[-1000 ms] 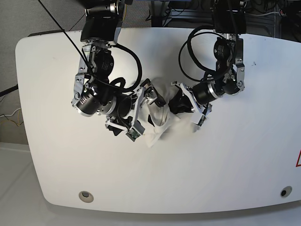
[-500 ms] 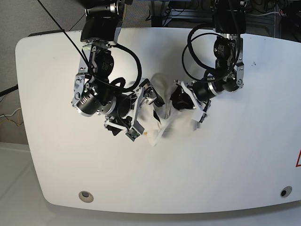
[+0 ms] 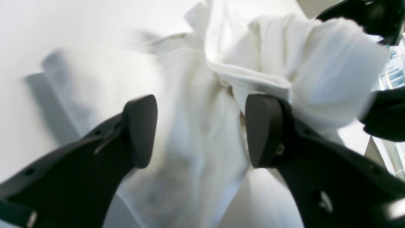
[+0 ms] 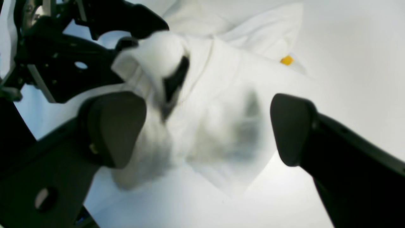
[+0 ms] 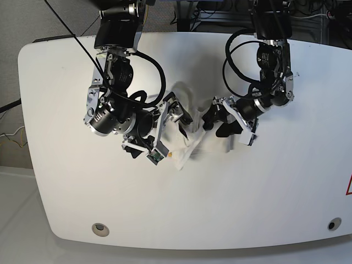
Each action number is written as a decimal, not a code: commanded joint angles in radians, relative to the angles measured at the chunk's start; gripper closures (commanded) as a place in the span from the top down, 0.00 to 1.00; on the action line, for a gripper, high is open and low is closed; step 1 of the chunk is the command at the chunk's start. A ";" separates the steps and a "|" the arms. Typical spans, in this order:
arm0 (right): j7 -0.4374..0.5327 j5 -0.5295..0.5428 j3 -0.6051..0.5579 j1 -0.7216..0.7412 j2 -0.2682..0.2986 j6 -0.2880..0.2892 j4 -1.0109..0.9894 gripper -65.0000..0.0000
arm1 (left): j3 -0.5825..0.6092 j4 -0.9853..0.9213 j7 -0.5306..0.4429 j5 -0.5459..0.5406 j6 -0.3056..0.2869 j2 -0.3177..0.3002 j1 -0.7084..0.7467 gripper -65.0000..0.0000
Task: Fold the T-shirt properly
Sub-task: 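Hold the bundle between both grippers and press it together, then open the left gripper and lift it off the bundle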
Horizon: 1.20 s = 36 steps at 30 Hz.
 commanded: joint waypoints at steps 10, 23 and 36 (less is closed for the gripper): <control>0.020 0.015 0.001 0.023 -0.004 0.002 0.014 0.96 | 0.002 0.020 -0.019 -0.026 -0.009 0.005 -0.016 0.61; 0.020 0.015 0.001 0.026 -0.004 0.002 0.014 0.96 | -0.055 0.059 -0.019 -0.026 -0.009 -0.040 -0.020 0.61; 0.020 0.015 0.001 0.038 -0.006 0.002 0.013 0.96 | -0.161 0.106 0.061 -0.026 -0.009 -0.115 -0.081 0.61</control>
